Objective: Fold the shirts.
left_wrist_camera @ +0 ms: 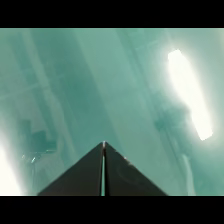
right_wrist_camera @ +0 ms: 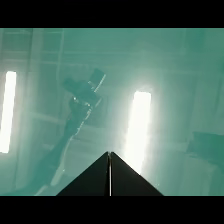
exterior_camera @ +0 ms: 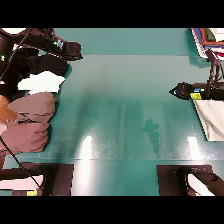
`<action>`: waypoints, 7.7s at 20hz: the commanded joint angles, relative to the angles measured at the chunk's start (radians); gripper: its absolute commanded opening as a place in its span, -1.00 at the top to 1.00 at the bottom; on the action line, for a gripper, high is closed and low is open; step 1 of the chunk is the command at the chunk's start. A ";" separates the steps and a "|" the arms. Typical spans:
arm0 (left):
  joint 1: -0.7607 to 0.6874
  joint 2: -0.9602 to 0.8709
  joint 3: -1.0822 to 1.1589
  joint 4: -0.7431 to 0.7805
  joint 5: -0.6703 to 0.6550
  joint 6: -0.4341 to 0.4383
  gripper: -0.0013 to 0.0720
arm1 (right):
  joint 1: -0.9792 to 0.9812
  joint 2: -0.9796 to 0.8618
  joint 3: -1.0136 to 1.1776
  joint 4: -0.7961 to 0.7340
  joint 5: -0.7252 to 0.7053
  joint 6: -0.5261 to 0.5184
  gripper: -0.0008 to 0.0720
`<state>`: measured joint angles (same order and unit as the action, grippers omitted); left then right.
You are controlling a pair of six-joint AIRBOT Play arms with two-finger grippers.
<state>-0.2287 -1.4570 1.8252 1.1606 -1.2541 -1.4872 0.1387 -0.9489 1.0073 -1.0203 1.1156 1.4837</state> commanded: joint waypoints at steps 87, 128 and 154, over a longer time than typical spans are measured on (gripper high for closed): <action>0.098 -0.039 -0.309 -0.064 0.172 0.066 0.90 | -0.176 0.005 -0.071 0.009 0.219 -0.018 -0.14; 0.098 0.565 -0.034 0.031 -0.056 -0.005 0.90 | -0.274 -0.145 1.006 -0.055 0.406 -0.006 0.95; -0.036 0.082 -0.531 0.008 -0.073 0.134 0.36 | -0.146 -0.362 0.428 -0.239 0.279 -0.027 0.95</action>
<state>-0.2218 -1.4288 1.3411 1.1774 -1.2774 -1.3628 -0.0071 -1.4033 1.5364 -1.2652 1.4281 1.4597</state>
